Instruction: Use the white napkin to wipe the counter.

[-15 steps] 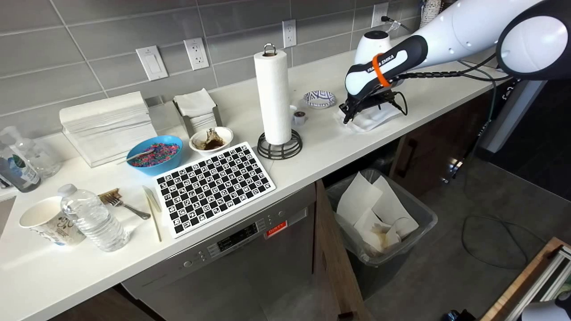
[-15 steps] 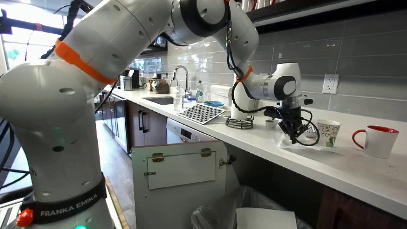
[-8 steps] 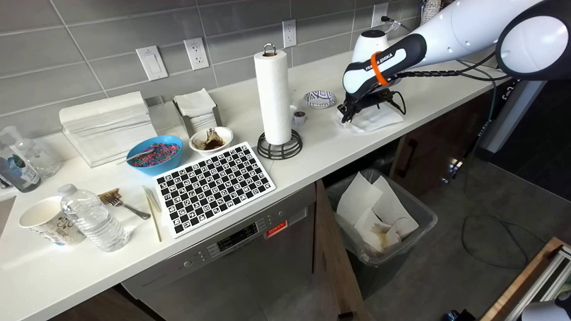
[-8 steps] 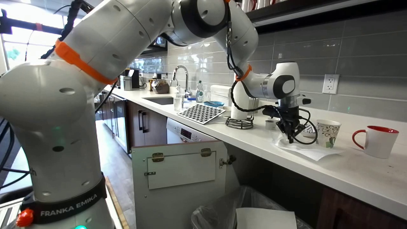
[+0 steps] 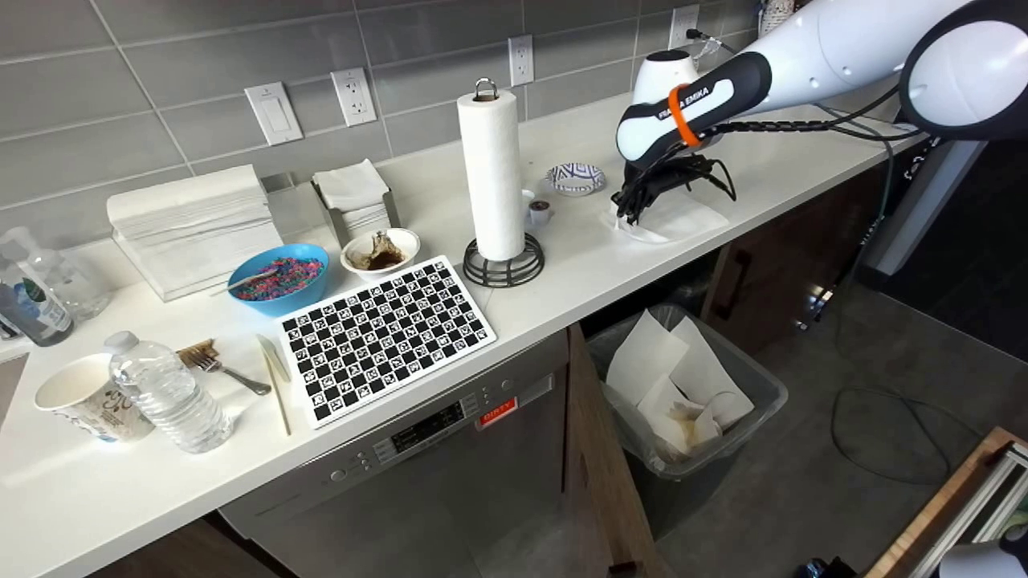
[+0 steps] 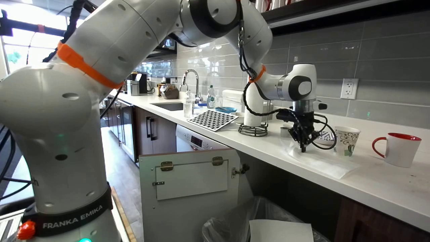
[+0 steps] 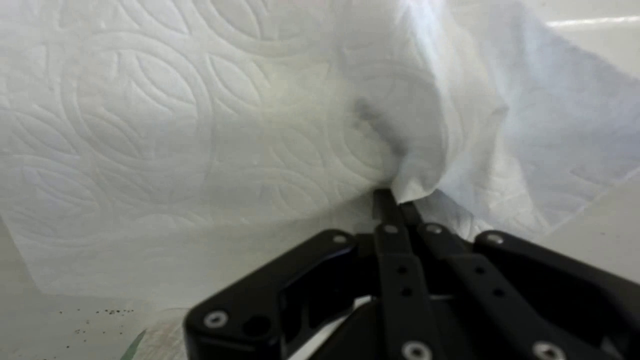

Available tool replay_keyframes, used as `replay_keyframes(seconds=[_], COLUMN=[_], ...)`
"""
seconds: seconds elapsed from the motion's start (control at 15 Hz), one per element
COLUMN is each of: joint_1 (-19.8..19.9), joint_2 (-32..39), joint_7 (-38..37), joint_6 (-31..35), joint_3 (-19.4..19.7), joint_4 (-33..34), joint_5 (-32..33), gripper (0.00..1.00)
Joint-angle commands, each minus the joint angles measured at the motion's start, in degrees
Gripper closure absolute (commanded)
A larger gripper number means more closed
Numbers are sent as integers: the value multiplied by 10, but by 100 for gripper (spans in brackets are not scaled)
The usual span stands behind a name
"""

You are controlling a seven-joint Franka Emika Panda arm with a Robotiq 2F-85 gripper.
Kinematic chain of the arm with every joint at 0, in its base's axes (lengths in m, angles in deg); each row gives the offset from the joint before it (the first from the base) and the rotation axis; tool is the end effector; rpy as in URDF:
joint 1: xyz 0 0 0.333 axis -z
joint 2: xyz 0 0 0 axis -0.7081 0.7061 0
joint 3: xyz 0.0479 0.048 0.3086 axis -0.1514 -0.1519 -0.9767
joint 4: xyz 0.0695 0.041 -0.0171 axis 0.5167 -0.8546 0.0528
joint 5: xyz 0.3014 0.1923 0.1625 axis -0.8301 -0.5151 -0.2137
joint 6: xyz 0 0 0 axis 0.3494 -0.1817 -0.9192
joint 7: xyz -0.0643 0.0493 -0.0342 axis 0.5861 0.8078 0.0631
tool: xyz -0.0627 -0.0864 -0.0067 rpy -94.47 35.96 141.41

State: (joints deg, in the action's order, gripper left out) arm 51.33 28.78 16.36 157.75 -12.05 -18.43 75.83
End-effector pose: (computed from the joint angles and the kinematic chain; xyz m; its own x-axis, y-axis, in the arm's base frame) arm 0.7275 -0.1032 0.2707 0.9877 -0.0453 0.1497 -0.0562 -0.9960 0.0697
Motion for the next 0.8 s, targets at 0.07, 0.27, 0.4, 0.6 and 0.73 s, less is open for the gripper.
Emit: replay_keyframes(seconds=[0.07, 0.27, 0.4, 0.6, 0.73], joint_1=[12, 16, 17, 19, 19], joint_2=[-16, -31, -44, -69, -85], joint_7=[39, 49, 54, 69, 89], joint_6=[-48, -67, -77, -91, -108], joint_3=[-14, -18, -20, -24, -28], joint_4=[-35, -55, -77, -112, -134], joint_5=[-16, -21, -26, -34, -35], gripper=[100, 100, 100, 100, 100])
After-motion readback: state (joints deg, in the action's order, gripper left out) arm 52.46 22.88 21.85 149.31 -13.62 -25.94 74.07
